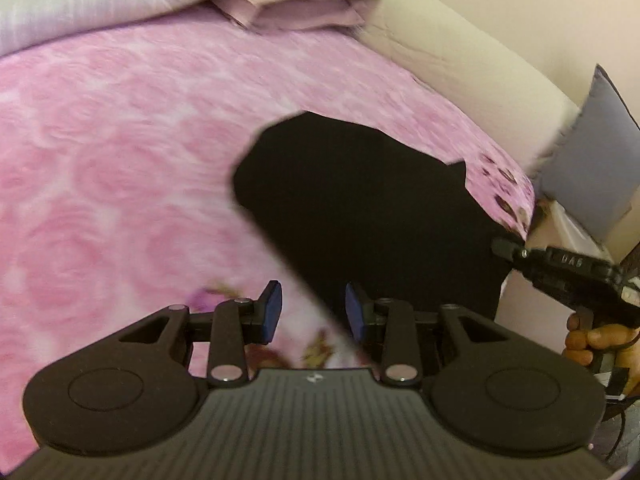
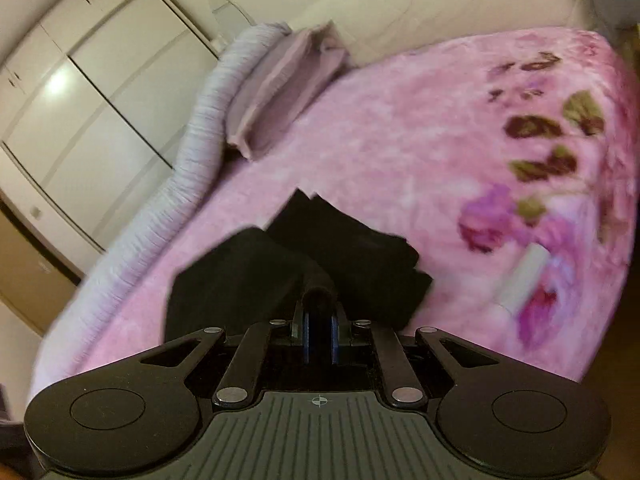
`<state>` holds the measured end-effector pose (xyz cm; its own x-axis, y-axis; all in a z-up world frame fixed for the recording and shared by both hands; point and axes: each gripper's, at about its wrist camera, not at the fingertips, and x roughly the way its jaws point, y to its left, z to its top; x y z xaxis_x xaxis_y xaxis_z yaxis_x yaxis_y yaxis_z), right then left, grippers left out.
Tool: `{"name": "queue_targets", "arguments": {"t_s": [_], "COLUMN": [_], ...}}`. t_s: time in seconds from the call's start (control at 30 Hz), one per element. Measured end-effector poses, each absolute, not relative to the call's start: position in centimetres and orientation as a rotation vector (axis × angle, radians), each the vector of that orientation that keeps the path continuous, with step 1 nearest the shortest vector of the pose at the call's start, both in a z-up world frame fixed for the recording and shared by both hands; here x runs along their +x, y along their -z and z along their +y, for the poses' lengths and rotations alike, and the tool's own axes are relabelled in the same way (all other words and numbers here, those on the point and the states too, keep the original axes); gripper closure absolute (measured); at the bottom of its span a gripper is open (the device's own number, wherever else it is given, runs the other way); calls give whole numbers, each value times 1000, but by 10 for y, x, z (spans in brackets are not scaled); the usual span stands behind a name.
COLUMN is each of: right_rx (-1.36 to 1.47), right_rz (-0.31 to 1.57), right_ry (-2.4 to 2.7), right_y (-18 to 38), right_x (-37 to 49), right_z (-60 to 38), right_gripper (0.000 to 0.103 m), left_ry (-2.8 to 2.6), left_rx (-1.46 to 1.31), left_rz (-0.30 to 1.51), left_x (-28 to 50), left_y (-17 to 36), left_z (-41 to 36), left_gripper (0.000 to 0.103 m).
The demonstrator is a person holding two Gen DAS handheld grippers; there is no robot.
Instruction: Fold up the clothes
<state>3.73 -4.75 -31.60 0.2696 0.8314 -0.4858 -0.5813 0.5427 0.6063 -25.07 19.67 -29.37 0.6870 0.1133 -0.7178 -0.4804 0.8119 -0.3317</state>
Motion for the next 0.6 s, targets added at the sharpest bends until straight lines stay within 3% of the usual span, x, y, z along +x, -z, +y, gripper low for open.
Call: {"name": "queue_targets", "arguments": {"t_s": [0.2, 0.6], "right_rx": [343, 414], "right_rz": [715, 899], "right_ry": [-1028, -788], "right_y": [276, 342], "right_x": [36, 61], "right_z": [-65, -93], "right_gripper": [95, 92], "left_ry": [-347, -353], "left_rx": [-527, -616], "left_rz": [720, 724], "left_x": [-231, -225], "left_y": [293, 307], "left_z": [201, 224], "left_gripper": [73, 72]}}
